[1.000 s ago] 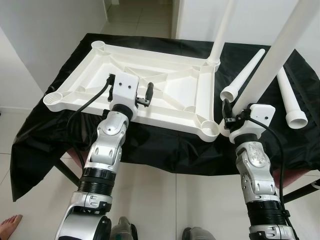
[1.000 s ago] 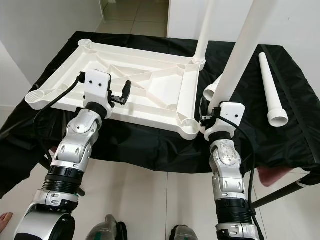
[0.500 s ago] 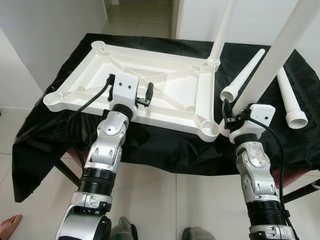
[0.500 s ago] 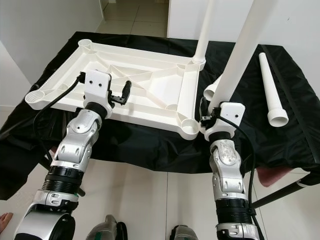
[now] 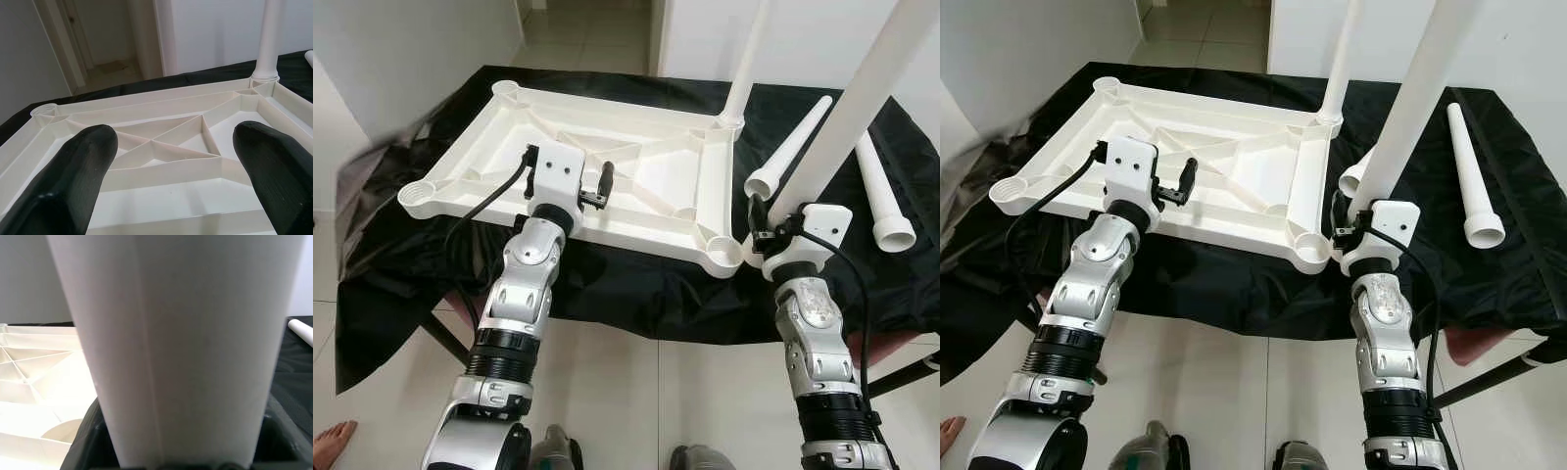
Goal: Building children table
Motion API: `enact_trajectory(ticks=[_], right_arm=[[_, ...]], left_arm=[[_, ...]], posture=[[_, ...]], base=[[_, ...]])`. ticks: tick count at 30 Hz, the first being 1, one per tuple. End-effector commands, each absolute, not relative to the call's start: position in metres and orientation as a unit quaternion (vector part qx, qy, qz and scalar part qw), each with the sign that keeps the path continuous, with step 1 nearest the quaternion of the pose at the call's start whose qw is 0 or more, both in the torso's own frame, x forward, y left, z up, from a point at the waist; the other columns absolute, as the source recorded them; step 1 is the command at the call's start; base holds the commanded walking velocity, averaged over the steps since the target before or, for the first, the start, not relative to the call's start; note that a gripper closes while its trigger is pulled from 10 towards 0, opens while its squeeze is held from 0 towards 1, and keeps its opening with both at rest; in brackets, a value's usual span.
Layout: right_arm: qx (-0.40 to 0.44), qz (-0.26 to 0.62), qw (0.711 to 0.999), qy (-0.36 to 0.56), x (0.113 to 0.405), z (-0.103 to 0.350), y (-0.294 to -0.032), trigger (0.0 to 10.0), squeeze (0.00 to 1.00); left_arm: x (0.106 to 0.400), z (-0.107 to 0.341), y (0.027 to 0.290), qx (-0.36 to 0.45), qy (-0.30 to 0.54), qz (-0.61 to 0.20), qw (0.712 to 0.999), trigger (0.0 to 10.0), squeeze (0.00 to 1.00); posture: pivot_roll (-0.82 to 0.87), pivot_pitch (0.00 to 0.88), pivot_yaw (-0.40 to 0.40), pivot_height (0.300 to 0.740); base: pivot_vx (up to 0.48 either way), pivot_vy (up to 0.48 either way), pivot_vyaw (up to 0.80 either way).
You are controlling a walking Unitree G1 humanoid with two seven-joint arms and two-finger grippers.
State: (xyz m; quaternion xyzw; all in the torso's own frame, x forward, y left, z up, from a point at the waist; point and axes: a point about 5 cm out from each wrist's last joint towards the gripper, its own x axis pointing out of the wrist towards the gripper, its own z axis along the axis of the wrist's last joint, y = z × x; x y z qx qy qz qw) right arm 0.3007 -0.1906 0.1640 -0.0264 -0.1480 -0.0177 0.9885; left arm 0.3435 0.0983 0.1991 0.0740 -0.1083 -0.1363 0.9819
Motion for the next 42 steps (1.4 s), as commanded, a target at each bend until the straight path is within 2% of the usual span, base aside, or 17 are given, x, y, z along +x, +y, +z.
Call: enact_trajectory(ticks=[1, 4, 5, 7, 12, 35, 36, 42], right_arm=[[-0.023, -0.02, 0.99, -0.134, 0.301, 0.158, -0.191, 10.0, 0.0], [-0.023, -0.02, 0.99, -0.134, 0.301, 0.158, -0.191, 10.0, 0.0], [-0.023, -0.023, 0.991, -0.132, 0.3, 0.157, -0.192, 10.0, 0.0], [-0.006, -0.048, 0.995, -0.085, 0.296, 0.134, -0.196, 10.0, 0.0], [0.002, -0.059, 0.996, -0.065, 0.295, 0.125, -0.198, 10.0, 0.0], [-0.001, -0.057, 0.996, -0.075, 0.297, 0.13, -0.196, 10.0, 0.0], [-0.001, -0.057, 0.995, -0.076, 0.298, 0.131, -0.197, 10.0, 0.0], [-0.001, -0.057, 0.995, -0.076, 0.298, 0.131, -0.197, 10.0, 0.0]], left_arm=[[0.343, 0.2, 0.104, 0.074, -0.115, -0.082, 0.987, 10.0, 0.0], [0.343, 0.2, 0.104, 0.074, -0.115, -0.082, 0.987, 10.0, 0.0], [0.343, 0.199, 0.105, 0.074, -0.114, -0.081, 0.987, 10.0, 0.0], [0.337, 0.187, 0.104, 0.082, -0.102, -0.086, 0.988, 10.0, 0.0], [0.334, 0.182, 0.103, 0.085, -0.098, -0.089, 0.988, 10.0, 0.0], [0.327, 0.169, 0.106, 0.098, -0.085, -0.091, 0.987, 10.0, 0.0], [0.326, 0.167, 0.106, 0.099, -0.082, -0.09, 0.988, 10.0, 0.0], [0.326, 0.167, 0.106, 0.099, -0.082, -0.09, 0.988, 10.0, 0.0]], posture=[[-0.05, 0.046, 0.054, 0.74], [-0.05, 0.046, 0.054, 0.74], [-0.05, 0.0, 0.0, 0.74], [-0.05, 0.0, 0.0, 0.74], [-0.05, 0.0, 0.0, 0.74], [-0.04, 0.0, 0.0, 0.74], [-0.04, 0.045, 0.052, 0.74], [-0.04, 0.045, 0.052, 0.74]], base=[[0.0, 0.0, 0.0], [0.0, 0.0, 0.0], [0.0, 0.0, 0.0], [0.0, 0.0, 0.0], [0.0, 0.0, 0.0], [0.0, 0.0, 0.0], [0.0, 0.0, 0.0], [0.0, 0.0, 0.0]])
